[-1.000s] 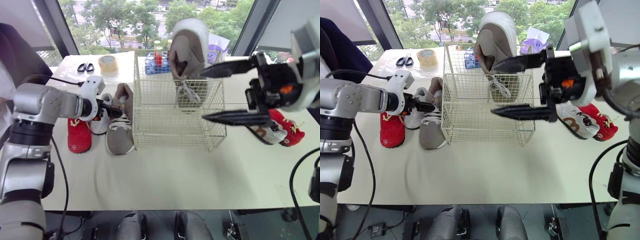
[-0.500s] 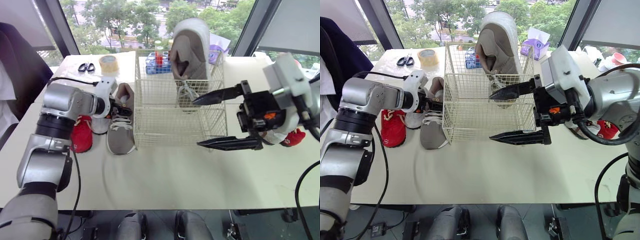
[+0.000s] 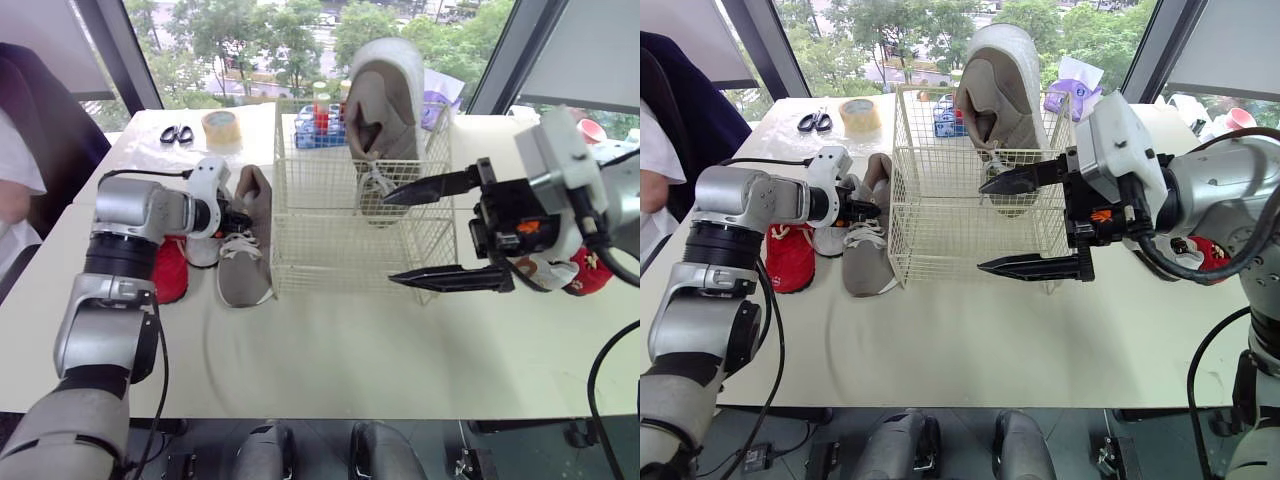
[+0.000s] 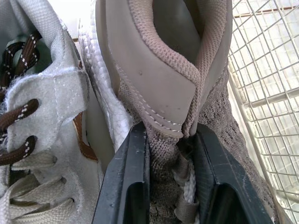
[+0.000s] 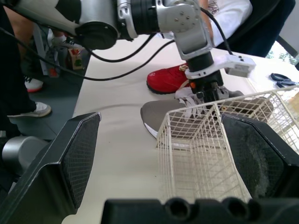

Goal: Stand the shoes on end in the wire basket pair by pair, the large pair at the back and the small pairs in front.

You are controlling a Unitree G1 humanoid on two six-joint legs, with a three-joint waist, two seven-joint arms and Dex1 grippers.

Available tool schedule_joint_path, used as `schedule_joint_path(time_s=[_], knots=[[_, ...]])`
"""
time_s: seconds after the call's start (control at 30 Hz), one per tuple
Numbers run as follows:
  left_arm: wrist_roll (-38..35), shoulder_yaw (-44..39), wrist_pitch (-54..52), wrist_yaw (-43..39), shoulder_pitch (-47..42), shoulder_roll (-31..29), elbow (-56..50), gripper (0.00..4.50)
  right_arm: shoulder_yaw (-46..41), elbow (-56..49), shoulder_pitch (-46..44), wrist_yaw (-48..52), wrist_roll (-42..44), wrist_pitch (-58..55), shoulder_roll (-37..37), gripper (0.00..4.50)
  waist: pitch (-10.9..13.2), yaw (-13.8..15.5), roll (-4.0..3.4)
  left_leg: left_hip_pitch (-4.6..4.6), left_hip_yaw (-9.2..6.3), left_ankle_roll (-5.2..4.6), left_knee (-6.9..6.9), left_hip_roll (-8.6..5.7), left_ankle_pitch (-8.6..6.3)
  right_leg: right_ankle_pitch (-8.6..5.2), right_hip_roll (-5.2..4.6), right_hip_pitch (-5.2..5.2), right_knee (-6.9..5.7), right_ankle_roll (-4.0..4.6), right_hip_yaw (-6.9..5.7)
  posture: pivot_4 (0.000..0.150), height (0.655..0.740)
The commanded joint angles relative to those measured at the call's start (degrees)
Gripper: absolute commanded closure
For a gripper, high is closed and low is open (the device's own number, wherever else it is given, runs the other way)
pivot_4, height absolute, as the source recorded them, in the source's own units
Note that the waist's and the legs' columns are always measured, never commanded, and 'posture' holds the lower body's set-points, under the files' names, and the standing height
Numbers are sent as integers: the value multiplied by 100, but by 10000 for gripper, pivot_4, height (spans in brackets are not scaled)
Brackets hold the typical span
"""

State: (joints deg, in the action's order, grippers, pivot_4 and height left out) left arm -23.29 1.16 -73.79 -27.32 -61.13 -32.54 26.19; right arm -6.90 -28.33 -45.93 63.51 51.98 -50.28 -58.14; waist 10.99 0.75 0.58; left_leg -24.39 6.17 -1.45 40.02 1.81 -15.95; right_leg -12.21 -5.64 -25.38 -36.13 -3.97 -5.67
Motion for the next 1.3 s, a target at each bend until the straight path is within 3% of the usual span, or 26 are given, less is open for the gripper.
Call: schedule_joint_path(time_s=[0.03, 0.3, 0.47, 0.6, 0.73, 0.8, 1.0, 1.3], knots=[[-118, -297, -95, -101, -50, -116, -564, 39237, -25, 23, -195, 1, -37, 105, -49, 0, 1, -1, 1, 0, 0, 3, 0, 0, 2, 0, 0, 0, 0, 0, 0, 1500, 7400], [-204, -1577, -265, 443, -764, -550, -1618, 39237, 52, 138, -330, -158, -79, 110, 35, 0, 33, -8, 52, -8, -2, 7, 0, 4, 4, 0, 2, -9, -2, 0, 0, 1500, 7400], [-298, -1727, -453, 330, -1064, -1024, -2056, 39237, 54, 206, -371, -261, -129, 136, 97, 0, 32, -6, 51, -7, 1, 8, -1, 0, 3, 0, -2, -7, 1, -1, -1, 1500, 7400], [-309, -1500, 13, 12, -1278, -1298, -2182, 39237, 86, 233, -388, -313, -169, 185, 154, 0, 31, 7, 51, -4, -1, 12, -1, 1, 6, 0, -1, -4, -2, -1, -3, 1500, 7400], [-64, -1592, 2302, 23, -1671, -643, -2110, 39237, 114, 250, -404, -369, -228, 222, 234, 0, 33, 43, 59, -7, -3, 12, 4, 0, 6, 1, -1, -2, -2, 0, -3, 1500, 7400], [-27, -1593, 2937, 64, -1785, -329, -2013, 39237, 135, 258, -432, -394, -253, 220, 276, 0, 33, 59, 62, -10, -1, 11, 6, -1, 6, 1, -2, -2, 2, 0, -3, 1500, 7400], [778, -1123, 5993, 387, -1955, 711, -1232, 39237, 138, 186, -436, -525, -273, 195, 357, 0, 31, 1, 59, -3, 15, 7, 3, -2, 4, 8, -1, -3, 1, -12, 5, 1500, 7400], [1747, -814, 9105, 1241, -1475, 1771, 491, 39237, -140, -123, -127, -813, -57, 56, 297, 0, 31, 3, 59, -1, 16, -1, 4, 0, 0, 10, 0, -3, 1, -14, 6, 1500, 7400]])
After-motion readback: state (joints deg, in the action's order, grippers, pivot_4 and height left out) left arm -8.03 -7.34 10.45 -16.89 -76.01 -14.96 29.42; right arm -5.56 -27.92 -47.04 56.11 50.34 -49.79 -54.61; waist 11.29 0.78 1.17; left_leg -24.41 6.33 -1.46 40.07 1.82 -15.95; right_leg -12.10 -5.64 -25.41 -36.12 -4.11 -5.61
